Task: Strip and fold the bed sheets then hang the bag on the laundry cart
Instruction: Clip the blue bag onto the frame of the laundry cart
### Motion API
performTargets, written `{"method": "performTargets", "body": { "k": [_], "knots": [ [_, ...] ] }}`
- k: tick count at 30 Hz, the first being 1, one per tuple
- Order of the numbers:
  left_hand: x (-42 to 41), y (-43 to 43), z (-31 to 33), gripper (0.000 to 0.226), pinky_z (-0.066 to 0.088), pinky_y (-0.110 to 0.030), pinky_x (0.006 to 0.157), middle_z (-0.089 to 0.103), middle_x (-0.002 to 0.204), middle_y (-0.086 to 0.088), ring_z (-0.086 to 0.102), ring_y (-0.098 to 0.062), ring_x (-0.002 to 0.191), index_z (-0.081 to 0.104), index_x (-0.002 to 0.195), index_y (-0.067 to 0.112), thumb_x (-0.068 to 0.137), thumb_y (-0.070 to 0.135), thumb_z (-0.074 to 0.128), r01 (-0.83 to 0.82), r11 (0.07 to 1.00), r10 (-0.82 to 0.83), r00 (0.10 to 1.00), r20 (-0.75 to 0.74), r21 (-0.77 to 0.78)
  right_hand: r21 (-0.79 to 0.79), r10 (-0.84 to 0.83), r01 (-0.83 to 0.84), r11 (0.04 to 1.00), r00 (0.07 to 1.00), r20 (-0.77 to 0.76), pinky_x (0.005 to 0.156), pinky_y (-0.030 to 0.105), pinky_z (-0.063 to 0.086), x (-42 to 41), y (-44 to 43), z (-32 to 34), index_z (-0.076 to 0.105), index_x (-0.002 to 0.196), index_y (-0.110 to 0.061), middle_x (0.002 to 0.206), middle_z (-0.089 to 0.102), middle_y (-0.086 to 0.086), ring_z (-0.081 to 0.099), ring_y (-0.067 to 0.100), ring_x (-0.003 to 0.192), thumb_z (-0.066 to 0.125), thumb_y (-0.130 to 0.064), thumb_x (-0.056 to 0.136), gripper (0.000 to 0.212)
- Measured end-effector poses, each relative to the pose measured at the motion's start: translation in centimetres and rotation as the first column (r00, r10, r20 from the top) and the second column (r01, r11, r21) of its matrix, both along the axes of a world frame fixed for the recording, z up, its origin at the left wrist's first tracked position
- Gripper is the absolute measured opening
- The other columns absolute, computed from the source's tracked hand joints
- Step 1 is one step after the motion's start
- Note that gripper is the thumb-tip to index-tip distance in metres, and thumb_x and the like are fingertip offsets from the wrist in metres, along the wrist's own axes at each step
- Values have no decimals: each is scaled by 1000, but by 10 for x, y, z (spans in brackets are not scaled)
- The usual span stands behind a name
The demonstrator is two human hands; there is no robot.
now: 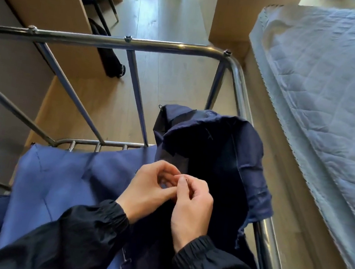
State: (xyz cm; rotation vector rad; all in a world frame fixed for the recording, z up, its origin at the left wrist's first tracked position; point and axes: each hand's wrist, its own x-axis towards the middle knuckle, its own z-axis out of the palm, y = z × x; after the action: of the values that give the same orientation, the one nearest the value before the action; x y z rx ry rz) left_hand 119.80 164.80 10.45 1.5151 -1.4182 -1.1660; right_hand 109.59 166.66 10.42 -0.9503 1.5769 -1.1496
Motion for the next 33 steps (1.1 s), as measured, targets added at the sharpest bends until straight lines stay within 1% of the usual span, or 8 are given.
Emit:
{"method": "performTargets", "body": {
  "k": [3,5,11,16,20,26,30,33],
  "knots": [
    [6,-8,-9,18,45,-15,86,68,100,12,61,-2,98,69,98,24,80,25,68,237,967,-224,966,127,-92,-159,12,-33,987,991,-135,73,25,50,-3,-1,-2,70,80,-20,83,61,-8,62,7,79,62,-7,88,17],
    [7,-13,-8,23,45,-22,95,64,116,6,59,-7,111,68,106,22,84,24,62,375,926,-373,926,53,-39,-255,-45,-1,967,984,-174,75,30,50,-6,-2,-2,70,80,-28,79,62,-11,62,12,79,67,-16,81,12],
    [-5,-39,22,41,51,-25,79,68,91,-20,62,-14,86,67,103,0,78,32,57,530,840,-505,842,-187,117,-305,-231,189,933,967,-110,72,35,52,-22,-9,6,66,77,-38,79,59,-11,61,19,81,69,-22,73,16],
    [-8,-49,53,31,44,-21,75,61,88,-12,54,-12,81,62,104,-11,88,14,55,666,735,-625,738,-255,126,-480,-269,231,846,963,-12,66,17,45,-29,-8,27,65,74,-25,74,61,2,60,14,71,71,-12,74,14],
    [-10,-48,51,36,40,-21,65,58,77,-4,49,-11,69,63,99,-8,92,26,51,660,742,-625,744,-238,113,-483,-271,255,838,962,37,61,32,49,-31,-8,27,66,76,-20,75,61,4,60,22,69,69,-7,76,14],
    [-17,-39,22,20,41,-14,59,61,63,6,52,-5,57,66,76,12,91,10,53,523,831,-472,844,-256,190,-304,-246,213,929,966,-74,59,26,49,-29,-10,9,63,80,-34,74,60,-7,61,22,67,65,-16,78,18],
    [-19,-21,6,18,49,-21,64,69,75,-19,61,-16,67,71,89,-1,90,12,58,320,928,-268,929,-254,191,-115,-171,166,979,985,-35,61,35,54,-23,-9,0,66,84,-41,83,63,-2,63,16,70,62,-24,77,19],
    [-18,-12,1,16,50,-18,67,74,82,-11,67,-12,76,74,92,4,89,16,63,227,949,-165,949,-268,221,-2,-72,72,997,996,-56,72,38,55,-19,-8,-5,69,83,-37,87,66,-8,63,11,80,62,-18,83,20]
  ]
}}
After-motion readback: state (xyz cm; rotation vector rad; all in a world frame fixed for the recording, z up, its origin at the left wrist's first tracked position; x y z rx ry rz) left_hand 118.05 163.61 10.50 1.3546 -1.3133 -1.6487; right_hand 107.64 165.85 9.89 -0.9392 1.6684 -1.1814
